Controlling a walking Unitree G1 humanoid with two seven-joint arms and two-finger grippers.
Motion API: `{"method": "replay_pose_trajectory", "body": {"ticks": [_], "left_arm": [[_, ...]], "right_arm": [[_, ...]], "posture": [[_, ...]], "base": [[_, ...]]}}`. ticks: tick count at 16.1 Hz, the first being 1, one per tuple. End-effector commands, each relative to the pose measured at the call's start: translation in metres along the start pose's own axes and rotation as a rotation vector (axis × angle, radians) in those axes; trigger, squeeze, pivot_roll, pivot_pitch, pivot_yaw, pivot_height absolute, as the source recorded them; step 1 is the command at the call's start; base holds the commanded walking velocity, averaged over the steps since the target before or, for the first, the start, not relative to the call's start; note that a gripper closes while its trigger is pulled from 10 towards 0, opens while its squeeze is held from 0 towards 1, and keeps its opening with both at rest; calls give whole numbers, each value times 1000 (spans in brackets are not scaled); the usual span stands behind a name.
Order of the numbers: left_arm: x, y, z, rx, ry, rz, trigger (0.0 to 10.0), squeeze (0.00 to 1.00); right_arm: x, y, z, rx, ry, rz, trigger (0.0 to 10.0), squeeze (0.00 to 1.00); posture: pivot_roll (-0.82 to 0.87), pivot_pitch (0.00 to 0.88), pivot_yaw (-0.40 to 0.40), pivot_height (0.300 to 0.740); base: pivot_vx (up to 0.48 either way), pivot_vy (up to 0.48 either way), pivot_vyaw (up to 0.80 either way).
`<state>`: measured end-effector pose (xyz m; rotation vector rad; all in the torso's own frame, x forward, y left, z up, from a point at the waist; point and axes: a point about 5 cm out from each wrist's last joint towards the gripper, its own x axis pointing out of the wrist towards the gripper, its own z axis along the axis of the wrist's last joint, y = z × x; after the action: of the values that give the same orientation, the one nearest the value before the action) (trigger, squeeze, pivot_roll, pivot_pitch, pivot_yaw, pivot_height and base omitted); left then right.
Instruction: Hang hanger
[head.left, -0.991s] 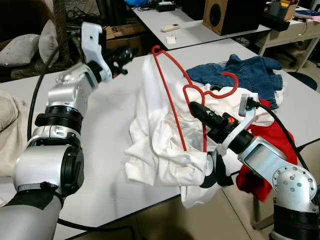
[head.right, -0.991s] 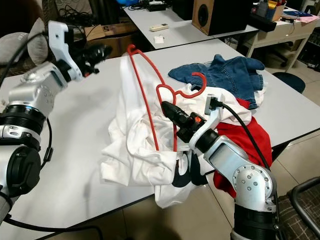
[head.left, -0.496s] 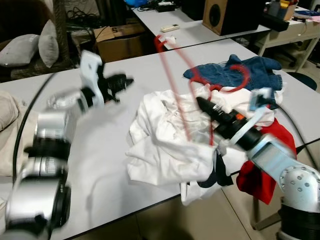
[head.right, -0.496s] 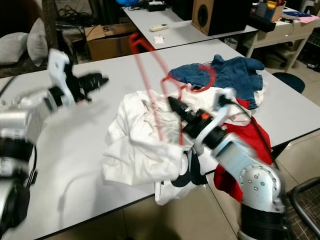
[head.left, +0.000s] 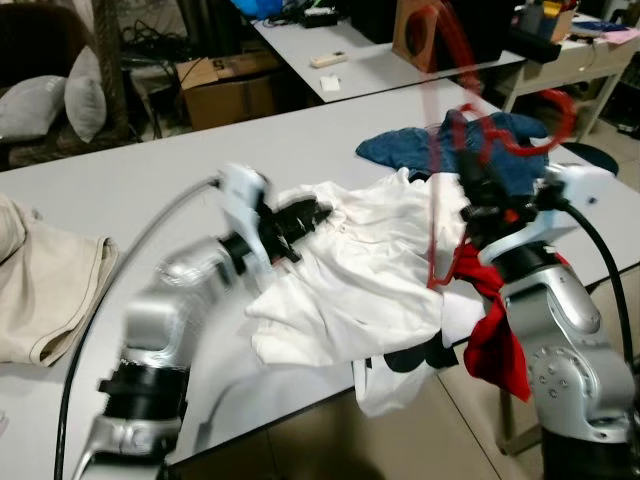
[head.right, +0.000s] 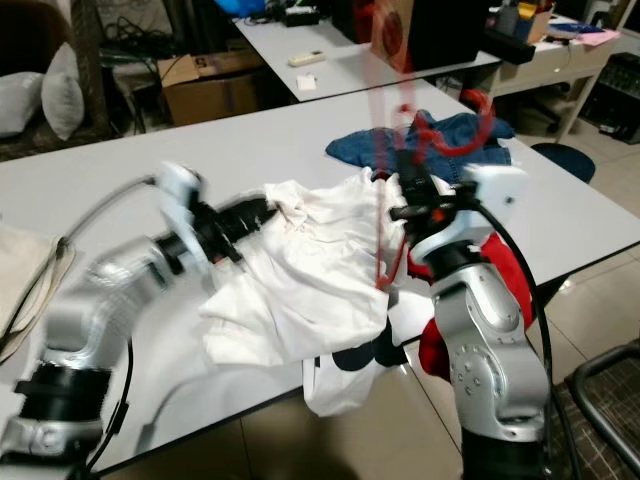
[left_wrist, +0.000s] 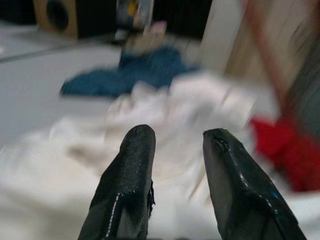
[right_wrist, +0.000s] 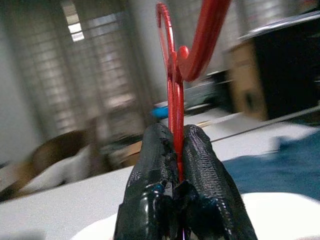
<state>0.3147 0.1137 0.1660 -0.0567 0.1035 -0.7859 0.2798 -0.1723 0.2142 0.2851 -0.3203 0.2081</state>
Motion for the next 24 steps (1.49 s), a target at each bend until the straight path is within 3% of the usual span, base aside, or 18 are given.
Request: {"method": "replay_pose_trajectory", "body": {"ticks": [1, 3, 4, 5, 6, 7, 9, 10, 12, 14, 17, 20, 22, 24], "left_arm": [[-2, -3, -7, 72, 61, 24, 10000, 0], [-3, -19, -11, 47, 89, -46, 10000, 0], [-2, -34, -21, 107, 169, -116, 10000, 1000], [-1, -36, -25, 143, 185, -122, 10000, 1000], [6, -36, -33, 234, 194, -115, 10000, 1000], [8, -35, -32, 260, 173, -100, 10000, 1000], [12, -35, -29, 289, 146, -79, 10000, 1000], [11, -38, -36, 322, 171, -109, 10000, 0], [7, -39, -47, 381, 230, -159, 10000, 0], [3, -39, -48, 387, 241, -233, 10000, 0], [4, -31, -50, 437, 266, -237, 10000, 0], [4, -33, -46, 396, 247, -301, 10000, 0], [1, -36, -31, 274, 156, -383, 10000, 0], [1, -35, -30, 249, 151, -395, 10000, 0]], "right_arm": [[0, -15, 12, -49, -48, -86, 10000, 0], [-5, -23, 2, -140, 116, -71, 10000, 0], [-22, -28, -11, -233, 279, -2, 10000, 0], [-29, -27, -13, -229, 322, 24, 10000, 0], [-53, -26, -20, -264, 474, 119, 10000, 0], [-65, -27, -21, -291, 536, 149, 10000, 0], [-76, -31, -19, -303, 573, 134, 10000, 0], [-80, -33, -13, -301, 559, 90, 10000, 0], [-79, -30, -6, -304, 540, 84, 10000, 0], [-76, -30, -3, -310, 539, 100, 10000, 0], [-70, -27, -3, -310, 541, 123, 10000, 0], [-69, -24, -3, -308, 545, 140, 10000, 0], [-70, -23, -4, -301, 561, 158, 10000, 0], [-71, -23, -6, -292, 568, 162, 10000, 0]], "posture": [[-31, 0, 60, 740], [-43, 0, 65, 740], [-54, 0, 73, 740], [-63, 0, 78, 740], [-80, 0, 85, 740], [-92, 0, 88, 740], [-100, 0, 90, 740], [-111, 0, 95, 740], [-121, 0, 101, 740], [-118, 0, 97, 740], [-118, 0, 98, 740], [-123, 0, 103, 740], [-121, 0, 100, 740], [-121, 0, 100, 740]], "base": [[0, 0, 0], [0, 0, 0], [0, 0, 0], [0, 0, 0], [0, 0, 0], [0, 0, 0], [0, 0, 0], [0, 0, 0], [0, 0, 0], [0, 0, 0], [0, 0, 0], [0, 0, 0], [0, 0, 0], [0, 0, 0]]}}
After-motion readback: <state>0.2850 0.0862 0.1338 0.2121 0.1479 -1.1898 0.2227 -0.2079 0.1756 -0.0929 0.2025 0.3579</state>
